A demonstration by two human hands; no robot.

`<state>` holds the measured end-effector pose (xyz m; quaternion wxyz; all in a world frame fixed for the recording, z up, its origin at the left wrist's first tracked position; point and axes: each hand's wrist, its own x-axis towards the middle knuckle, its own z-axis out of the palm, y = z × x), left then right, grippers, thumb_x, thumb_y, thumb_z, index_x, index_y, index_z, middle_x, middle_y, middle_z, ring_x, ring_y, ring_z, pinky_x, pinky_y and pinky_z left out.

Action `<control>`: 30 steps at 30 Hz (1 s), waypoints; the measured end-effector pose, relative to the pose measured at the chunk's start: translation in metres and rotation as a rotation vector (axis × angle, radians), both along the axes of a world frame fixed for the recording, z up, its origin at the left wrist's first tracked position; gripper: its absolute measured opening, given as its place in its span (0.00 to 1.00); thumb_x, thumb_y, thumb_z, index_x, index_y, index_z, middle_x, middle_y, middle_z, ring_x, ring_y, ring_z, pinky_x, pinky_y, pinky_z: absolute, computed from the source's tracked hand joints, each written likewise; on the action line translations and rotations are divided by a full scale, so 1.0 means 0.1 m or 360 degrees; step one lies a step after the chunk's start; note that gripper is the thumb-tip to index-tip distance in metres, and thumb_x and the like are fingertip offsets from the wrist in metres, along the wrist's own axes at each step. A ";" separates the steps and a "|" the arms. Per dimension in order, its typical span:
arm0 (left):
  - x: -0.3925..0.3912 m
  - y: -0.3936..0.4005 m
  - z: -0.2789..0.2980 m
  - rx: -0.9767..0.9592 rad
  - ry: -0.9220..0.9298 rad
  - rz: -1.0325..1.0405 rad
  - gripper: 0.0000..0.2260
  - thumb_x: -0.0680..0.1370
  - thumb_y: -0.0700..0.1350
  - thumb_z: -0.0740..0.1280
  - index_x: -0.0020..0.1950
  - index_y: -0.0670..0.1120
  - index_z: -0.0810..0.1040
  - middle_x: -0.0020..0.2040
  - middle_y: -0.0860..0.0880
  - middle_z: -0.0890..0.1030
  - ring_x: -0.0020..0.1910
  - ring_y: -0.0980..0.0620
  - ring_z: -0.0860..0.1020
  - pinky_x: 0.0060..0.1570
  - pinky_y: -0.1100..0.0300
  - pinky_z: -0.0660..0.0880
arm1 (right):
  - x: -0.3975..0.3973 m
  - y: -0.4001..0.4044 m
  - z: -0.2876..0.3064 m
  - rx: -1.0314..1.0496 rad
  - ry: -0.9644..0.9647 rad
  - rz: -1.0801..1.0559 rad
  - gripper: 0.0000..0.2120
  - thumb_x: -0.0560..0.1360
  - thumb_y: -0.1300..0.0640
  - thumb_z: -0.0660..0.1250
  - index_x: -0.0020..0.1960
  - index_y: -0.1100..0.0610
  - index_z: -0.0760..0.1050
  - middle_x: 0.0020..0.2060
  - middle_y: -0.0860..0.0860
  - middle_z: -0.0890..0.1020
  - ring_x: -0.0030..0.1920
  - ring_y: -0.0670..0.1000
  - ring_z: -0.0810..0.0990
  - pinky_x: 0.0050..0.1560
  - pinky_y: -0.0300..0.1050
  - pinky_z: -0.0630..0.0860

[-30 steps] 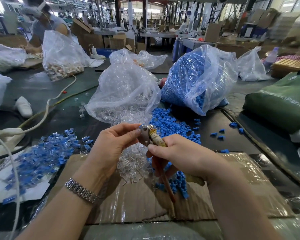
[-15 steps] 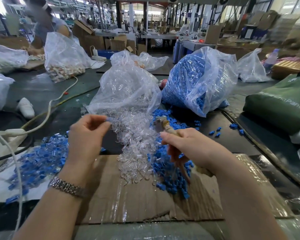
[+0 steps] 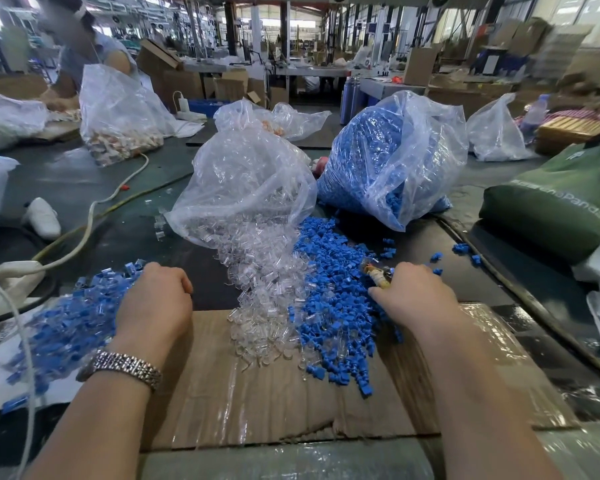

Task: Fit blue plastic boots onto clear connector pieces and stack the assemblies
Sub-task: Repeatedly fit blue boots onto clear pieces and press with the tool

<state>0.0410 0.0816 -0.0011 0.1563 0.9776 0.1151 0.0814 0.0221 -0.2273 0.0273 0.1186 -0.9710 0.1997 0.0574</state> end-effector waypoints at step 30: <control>-0.11 -0.51 0.13 -0.1464 -0.0103 -0.0563 0.04 0.79 0.42 0.72 0.52 0.48 0.85 0.40 0.47 0.87 0.38 0.53 0.85 0.37 0.68 0.79 | 0.09 0.27 -0.08 0.0347 -0.0688 0.0419 0.05 0.79 0.54 0.71 0.44 0.49 0.77 0.46 0.48 0.80 0.47 0.50 0.79 0.49 0.46 0.74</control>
